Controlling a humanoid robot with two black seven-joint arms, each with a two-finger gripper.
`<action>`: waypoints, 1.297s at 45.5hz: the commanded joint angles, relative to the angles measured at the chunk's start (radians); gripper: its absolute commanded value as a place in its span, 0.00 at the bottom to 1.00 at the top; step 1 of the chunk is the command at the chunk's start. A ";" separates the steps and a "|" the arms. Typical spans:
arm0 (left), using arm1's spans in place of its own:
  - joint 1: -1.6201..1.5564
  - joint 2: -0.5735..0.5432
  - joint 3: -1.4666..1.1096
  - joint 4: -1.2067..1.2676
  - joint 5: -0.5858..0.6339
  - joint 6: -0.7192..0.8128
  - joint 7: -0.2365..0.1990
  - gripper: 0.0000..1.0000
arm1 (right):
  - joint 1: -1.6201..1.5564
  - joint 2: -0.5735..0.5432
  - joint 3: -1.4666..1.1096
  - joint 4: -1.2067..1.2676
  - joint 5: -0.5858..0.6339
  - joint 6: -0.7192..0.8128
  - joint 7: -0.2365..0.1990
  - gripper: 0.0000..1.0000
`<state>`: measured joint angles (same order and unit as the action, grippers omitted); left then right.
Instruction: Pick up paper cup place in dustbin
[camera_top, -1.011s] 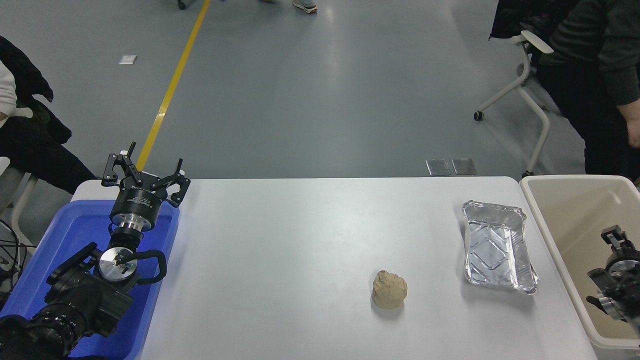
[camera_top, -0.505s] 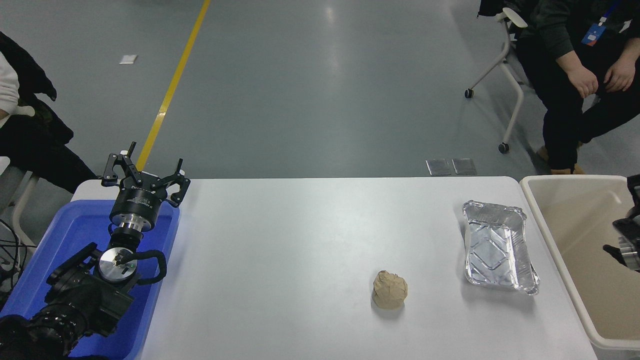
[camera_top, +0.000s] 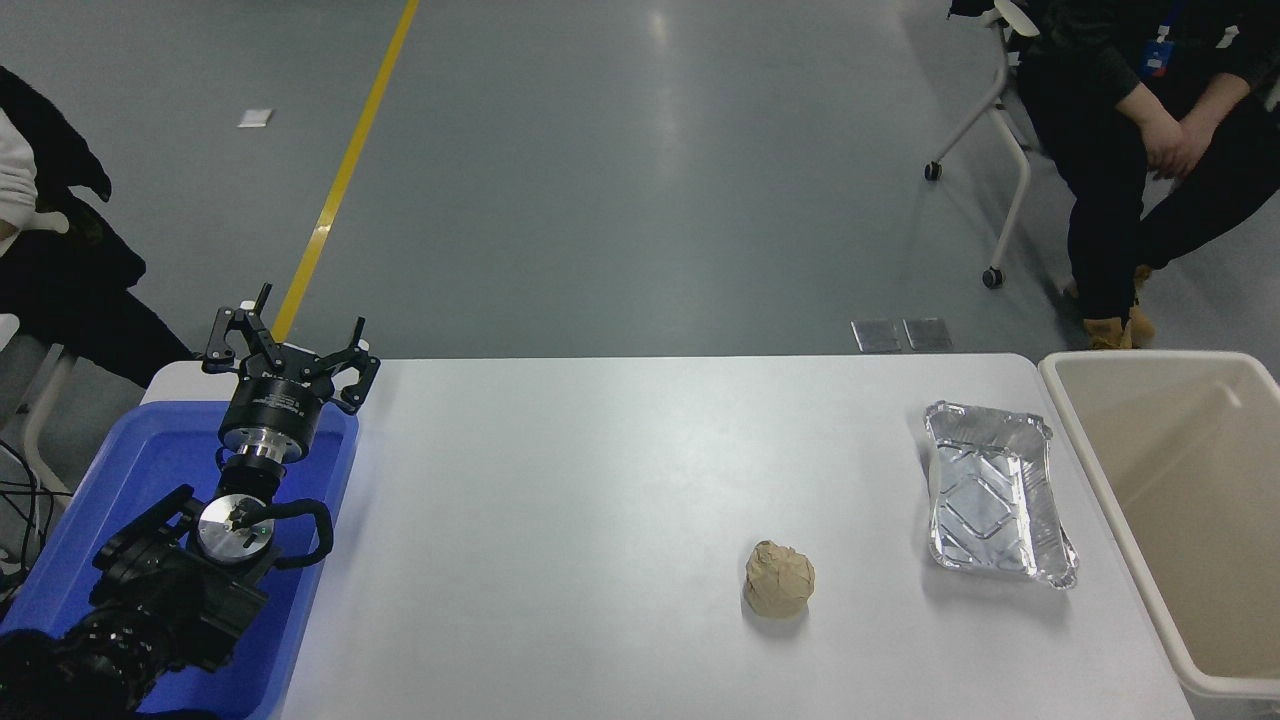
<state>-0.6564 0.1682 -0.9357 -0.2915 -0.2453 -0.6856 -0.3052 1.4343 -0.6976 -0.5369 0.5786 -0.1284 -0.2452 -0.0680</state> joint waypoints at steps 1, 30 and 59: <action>0.000 0.001 0.000 0.000 0.000 0.000 0.000 0.99 | 0.238 -0.002 -0.163 0.138 -0.004 0.147 -0.004 1.00; 0.000 -0.001 0.000 0.000 0.000 0.000 0.000 0.99 | 0.609 0.147 -0.521 0.392 -0.023 0.688 -0.006 1.00; 0.000 0.001 0.000 0.000 0.000 0.000 0.000 0.99 | 0.853 0.254 -0.624 0.741 -0.022 1.031 -0.006 1.00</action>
<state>-0.6566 0.1686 -0.9357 -0.2915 -0.2453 -0.6857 -0.3053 2.2154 -0.4798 -1.1435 1.1938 -0.1504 0.7215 -0.0736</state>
